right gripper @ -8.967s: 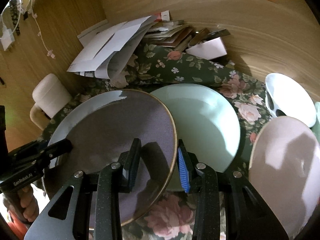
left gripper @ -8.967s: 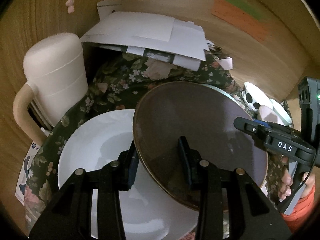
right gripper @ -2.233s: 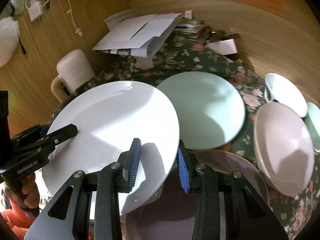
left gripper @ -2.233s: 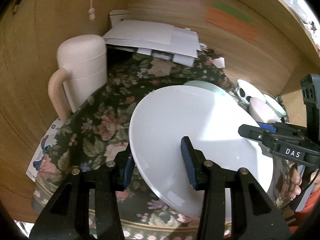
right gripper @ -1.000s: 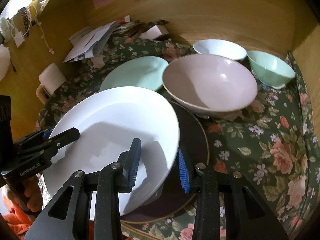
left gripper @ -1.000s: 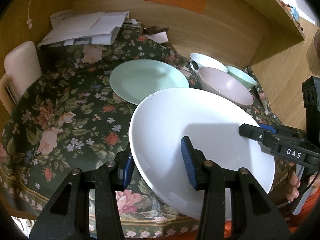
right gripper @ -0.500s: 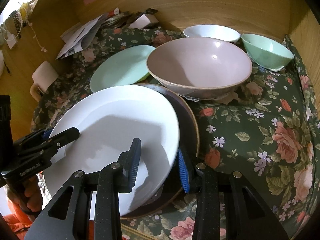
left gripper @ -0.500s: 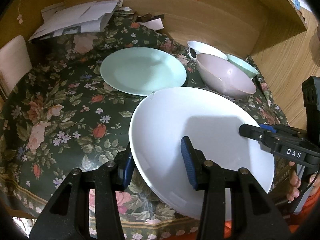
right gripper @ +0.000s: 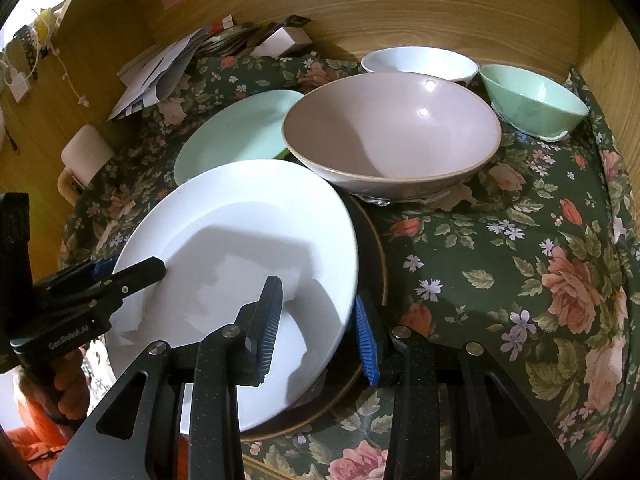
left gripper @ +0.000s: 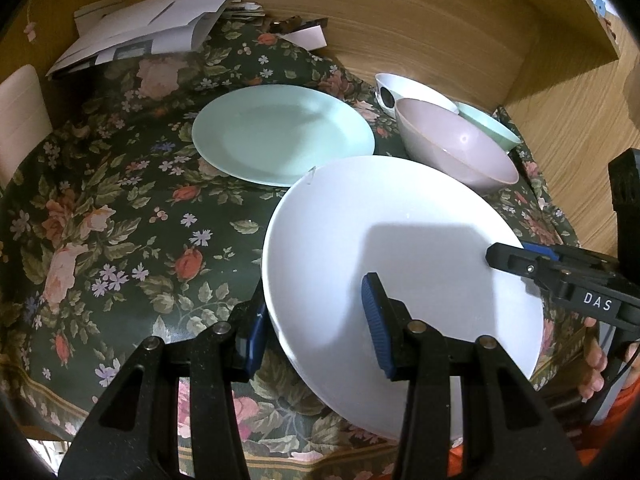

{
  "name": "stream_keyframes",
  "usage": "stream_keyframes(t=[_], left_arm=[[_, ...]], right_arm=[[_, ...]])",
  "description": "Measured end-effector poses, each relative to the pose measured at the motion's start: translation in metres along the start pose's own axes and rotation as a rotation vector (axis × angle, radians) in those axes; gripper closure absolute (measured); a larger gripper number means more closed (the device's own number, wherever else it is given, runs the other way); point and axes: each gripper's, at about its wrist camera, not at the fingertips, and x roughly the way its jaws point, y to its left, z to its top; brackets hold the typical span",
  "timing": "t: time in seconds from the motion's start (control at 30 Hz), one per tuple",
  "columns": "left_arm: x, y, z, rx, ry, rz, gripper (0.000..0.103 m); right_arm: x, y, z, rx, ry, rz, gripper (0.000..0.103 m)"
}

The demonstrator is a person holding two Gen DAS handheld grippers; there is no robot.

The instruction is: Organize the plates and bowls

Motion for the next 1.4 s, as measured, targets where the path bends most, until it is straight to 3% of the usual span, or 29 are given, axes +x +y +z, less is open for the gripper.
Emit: stream_keyframes(t=[0.4, 0.67, 0.87, 1.1, 1.4], left_arm=[[0.007, -0.010, 0.000, 0.039, 0.013, 0.024, 0.059], [0.002, -0.009, 0.003, 0.051, 0.004, 0.032, 0.058], [-0.015, 0.001, 0.021, 0.049, -0.072, 0.075, 0.045], [-0.033, 0.014, 0.052, 0.046, -0.164, 0.127, 0.031], [-0.032, 0.040, 0.082, 0.005, -0.208, 0.185, 0.015]], right_arm=[[-0.016, -0.001, -0.001, -0.036, -0.051, -0.078, 0.071], [-0.025, 0.001, 0.009, -0.036, -0.084, -0.070, 0.071], [-0.031, 0.011, 0.031, -0.063, -0.130, -0.054, 0.070], [-0.033, 0.026, 0.062, -0.123, -0.189, -0.036, 0.059], [-0.015, 0.038, 0.099, -0.175, -0.175, -0.013, 0.058]])
